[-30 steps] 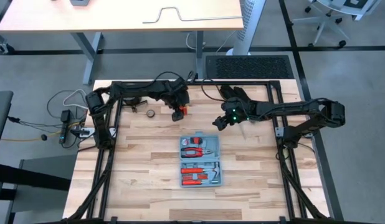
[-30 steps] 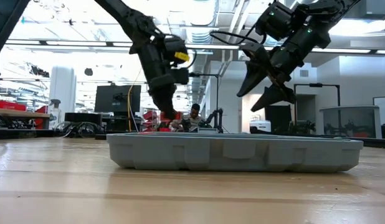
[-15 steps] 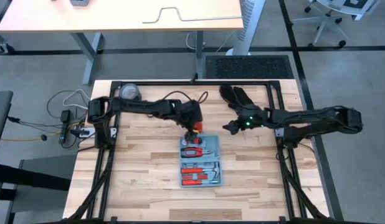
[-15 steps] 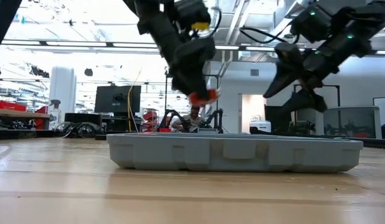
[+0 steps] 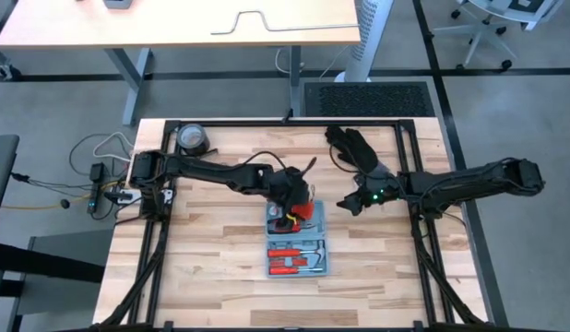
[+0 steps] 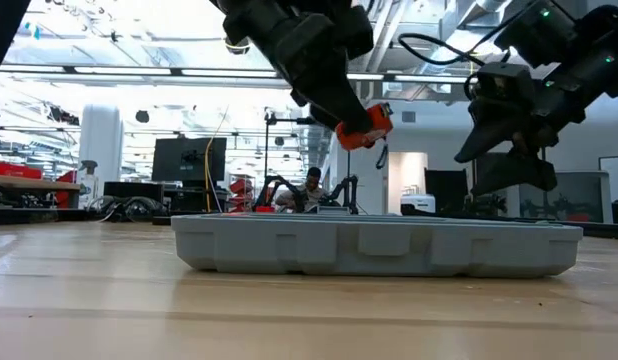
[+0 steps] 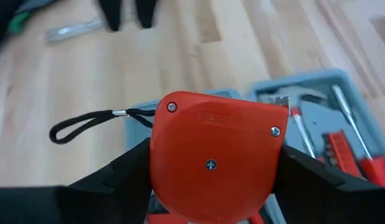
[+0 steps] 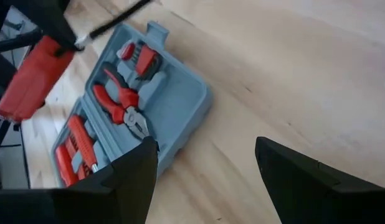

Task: Prefit tool cases
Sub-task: Put the orange measuring tape into the gray toolbox

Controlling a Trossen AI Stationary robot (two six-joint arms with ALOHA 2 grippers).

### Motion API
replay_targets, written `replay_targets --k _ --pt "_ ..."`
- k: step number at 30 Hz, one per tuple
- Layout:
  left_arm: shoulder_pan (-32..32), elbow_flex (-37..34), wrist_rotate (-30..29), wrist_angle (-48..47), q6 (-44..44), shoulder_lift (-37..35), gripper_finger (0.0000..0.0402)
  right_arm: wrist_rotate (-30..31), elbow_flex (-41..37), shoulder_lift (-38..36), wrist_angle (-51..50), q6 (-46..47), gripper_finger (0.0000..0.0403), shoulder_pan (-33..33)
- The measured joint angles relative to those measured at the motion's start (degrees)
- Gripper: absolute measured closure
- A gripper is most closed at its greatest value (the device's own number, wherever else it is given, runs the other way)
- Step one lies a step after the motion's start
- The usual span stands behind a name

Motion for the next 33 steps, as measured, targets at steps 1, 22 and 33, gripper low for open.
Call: replay_targets --k 1,22,33 --pt "-0.2 0.0 0.6 0.0 1.6 0.0 0.0143 0.0 0.0 0.0 0.0 0.0 0.0127 0.3" --pt "-1.7 25.8 -10.1 -28.7 47.3 19.8 0.0143 -1.7 -0.1 0.0 2.3 -0.5 0.0127 1.9" --pt "-1.7 25.8 -14.2 -22.0 49.3 20.2 0.0143 -3.5 -0.1 0.0 3.4 -2.2 0.0127 1.8"
